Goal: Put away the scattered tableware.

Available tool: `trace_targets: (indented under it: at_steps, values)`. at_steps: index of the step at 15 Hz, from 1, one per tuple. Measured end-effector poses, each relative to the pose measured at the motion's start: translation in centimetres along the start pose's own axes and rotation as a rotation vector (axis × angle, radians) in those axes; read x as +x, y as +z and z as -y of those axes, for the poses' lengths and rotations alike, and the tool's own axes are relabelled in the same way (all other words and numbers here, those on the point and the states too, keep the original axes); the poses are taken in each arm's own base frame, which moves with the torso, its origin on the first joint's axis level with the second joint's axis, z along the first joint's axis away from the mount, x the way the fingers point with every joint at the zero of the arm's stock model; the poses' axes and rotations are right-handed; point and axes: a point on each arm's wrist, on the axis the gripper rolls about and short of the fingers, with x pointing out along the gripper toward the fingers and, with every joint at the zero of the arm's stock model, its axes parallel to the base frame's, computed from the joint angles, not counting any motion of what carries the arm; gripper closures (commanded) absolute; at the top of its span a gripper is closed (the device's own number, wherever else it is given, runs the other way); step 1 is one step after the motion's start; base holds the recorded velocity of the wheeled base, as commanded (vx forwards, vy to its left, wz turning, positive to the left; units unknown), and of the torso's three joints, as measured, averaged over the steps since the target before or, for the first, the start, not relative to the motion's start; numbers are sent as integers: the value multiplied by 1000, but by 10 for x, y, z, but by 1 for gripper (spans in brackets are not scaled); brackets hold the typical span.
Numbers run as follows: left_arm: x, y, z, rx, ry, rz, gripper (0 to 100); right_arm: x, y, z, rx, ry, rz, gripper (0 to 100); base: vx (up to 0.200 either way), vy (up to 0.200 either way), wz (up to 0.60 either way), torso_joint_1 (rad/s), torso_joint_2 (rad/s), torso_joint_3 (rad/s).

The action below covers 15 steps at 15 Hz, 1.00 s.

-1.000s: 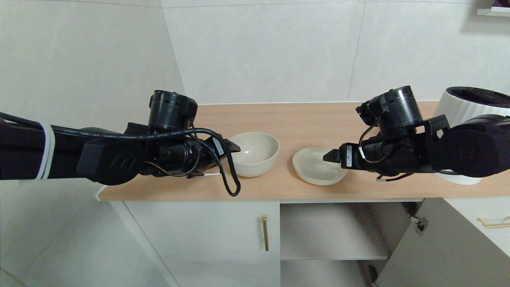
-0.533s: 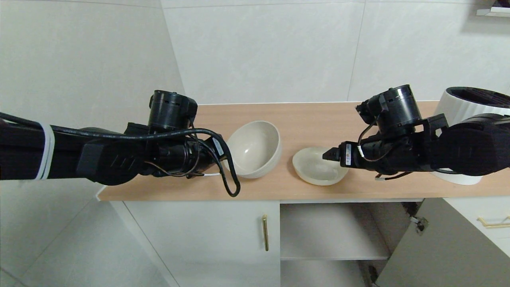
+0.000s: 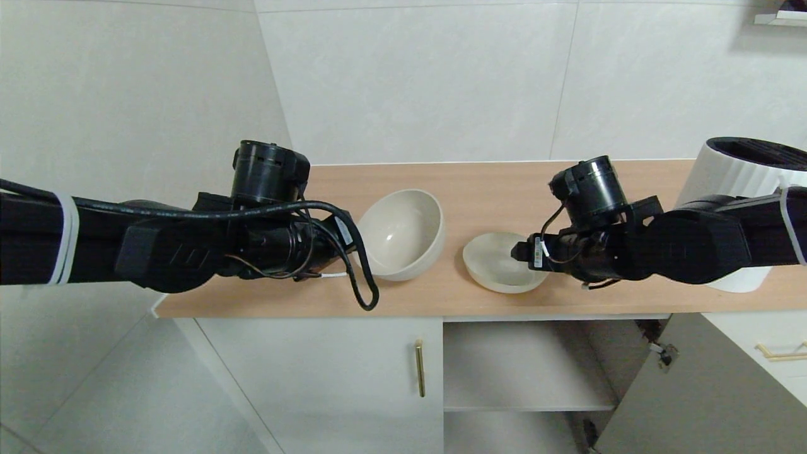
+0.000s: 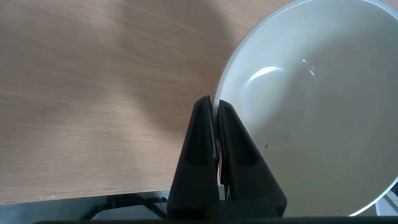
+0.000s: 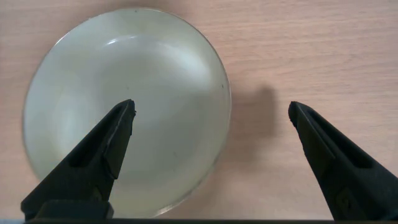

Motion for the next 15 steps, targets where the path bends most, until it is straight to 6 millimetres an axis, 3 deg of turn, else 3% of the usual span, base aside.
trace_targets:
  at_steps: [9, 10, 15]
  values:
    - [-4, 1, 1, 0, -6, 7, 100, 10, -6, -1, -6, -13, -20, 0, 0, 0, 0, 0, 0, 0]
    - [-4, 2, 2, 0, -8, 7, 100, 10, -6, -1, -6, -13, -20, 100, 0, 0, 0, 0, 0, 0]
    - [-5, 2, 2, 0, -10, 10, 100, 9, -5, -1, -5, -9, -18, 100, 0, 0, 0, 0, 0, 0]
